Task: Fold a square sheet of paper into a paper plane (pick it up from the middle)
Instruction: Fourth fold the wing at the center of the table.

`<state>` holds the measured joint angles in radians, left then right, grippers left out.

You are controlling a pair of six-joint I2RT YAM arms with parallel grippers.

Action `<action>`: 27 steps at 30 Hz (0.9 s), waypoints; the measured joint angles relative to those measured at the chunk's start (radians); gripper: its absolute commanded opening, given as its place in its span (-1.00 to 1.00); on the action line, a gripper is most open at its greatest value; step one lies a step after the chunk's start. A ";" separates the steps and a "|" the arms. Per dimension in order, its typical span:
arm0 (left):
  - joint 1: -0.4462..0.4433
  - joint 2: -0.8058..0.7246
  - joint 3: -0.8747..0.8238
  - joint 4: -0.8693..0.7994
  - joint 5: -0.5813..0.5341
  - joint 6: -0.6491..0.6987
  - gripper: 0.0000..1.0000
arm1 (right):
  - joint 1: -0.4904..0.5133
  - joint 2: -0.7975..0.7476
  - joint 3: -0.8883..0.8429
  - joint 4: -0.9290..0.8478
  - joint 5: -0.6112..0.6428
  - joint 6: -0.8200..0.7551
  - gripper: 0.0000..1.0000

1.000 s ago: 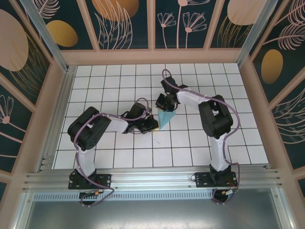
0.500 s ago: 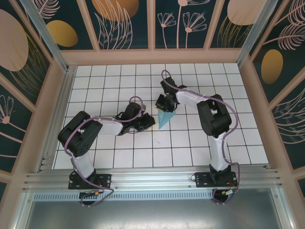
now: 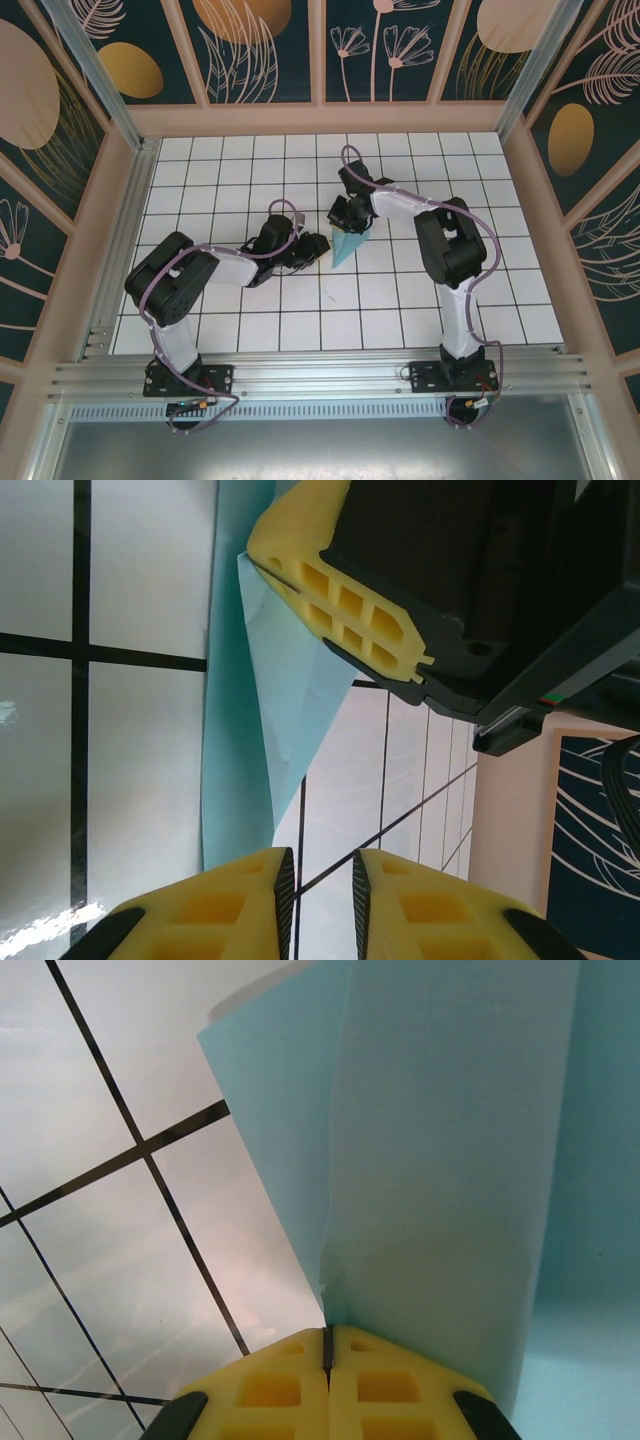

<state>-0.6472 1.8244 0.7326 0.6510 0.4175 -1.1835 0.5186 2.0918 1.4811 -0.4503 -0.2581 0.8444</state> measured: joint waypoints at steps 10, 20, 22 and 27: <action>0.000 0.000 0.000 -0.063 -0.034 0.019 -0.50 | -0.001 0.016 0.000 0.007 -0.001 0.001 -1.00; 0.000 0.005 0.002 -0.056 -0.024 0.022 -0.45 | -0.003 0.026 0.000 0.014 -0.004 0.010 -1.00; 0.000 0.019 0.005 -0.037 -0.010 0.016 -0.44 | -0.005 0.026 -0.003 0.023 -0.005 0.020 -1.00; 0.000 0.060 0.016 0.005 0.020 -0.004 -0.43 | -0.016 0.026 -0.010 0.038 -0.020 0.032 -1.00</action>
<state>-0.6472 1.8843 0.7490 0.6563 0.4377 -1.1877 0.5026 2.1181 1.4712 -0.4126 -0.2779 0.8768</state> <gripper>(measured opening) 0.285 0.067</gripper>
